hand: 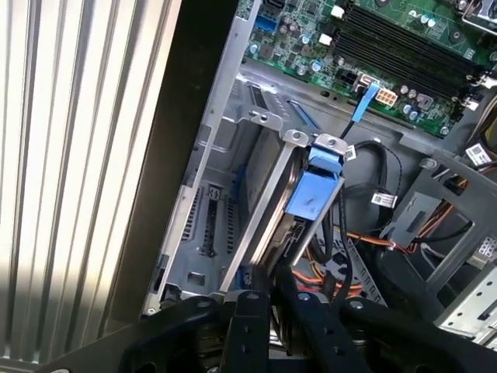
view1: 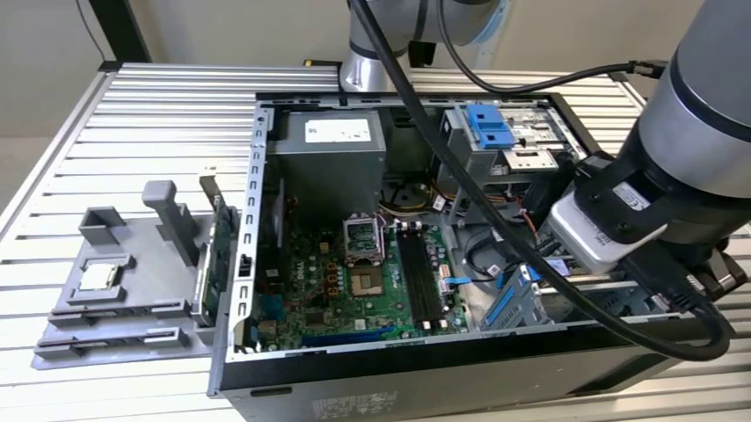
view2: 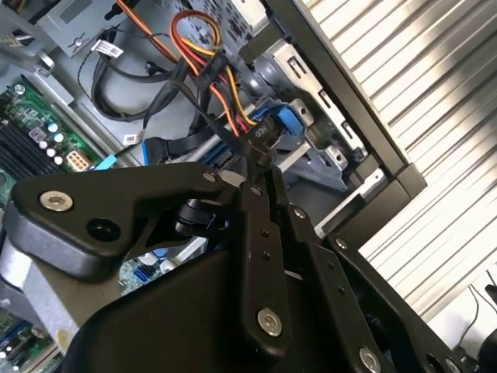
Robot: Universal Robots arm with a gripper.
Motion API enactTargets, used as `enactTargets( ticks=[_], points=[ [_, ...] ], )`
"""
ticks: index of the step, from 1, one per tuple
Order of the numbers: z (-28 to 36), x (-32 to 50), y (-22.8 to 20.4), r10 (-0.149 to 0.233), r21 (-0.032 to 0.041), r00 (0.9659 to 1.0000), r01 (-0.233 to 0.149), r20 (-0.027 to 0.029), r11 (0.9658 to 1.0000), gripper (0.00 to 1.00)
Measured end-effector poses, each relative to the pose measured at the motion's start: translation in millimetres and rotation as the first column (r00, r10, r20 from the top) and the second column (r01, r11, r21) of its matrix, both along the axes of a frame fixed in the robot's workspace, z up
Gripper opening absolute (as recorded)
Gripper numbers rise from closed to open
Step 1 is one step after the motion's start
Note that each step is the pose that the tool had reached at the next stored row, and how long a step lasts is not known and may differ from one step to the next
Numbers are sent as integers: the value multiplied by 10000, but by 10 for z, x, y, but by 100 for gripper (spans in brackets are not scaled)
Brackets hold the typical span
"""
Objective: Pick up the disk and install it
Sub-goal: 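Insert the second disk wire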
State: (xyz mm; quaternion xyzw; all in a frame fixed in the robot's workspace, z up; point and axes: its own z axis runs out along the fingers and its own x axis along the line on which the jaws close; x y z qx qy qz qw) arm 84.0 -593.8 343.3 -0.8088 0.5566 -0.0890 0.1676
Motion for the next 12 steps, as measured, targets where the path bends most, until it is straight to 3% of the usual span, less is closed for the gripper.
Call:
enactTargets(
  ticks=[9,12],
  points=[
    [-5,-55,0,-391,-19,9992,391,-38,9992,0],
    [-5,-133,0,-415,-20,9991,415,-38,9991,0]
  ],
)
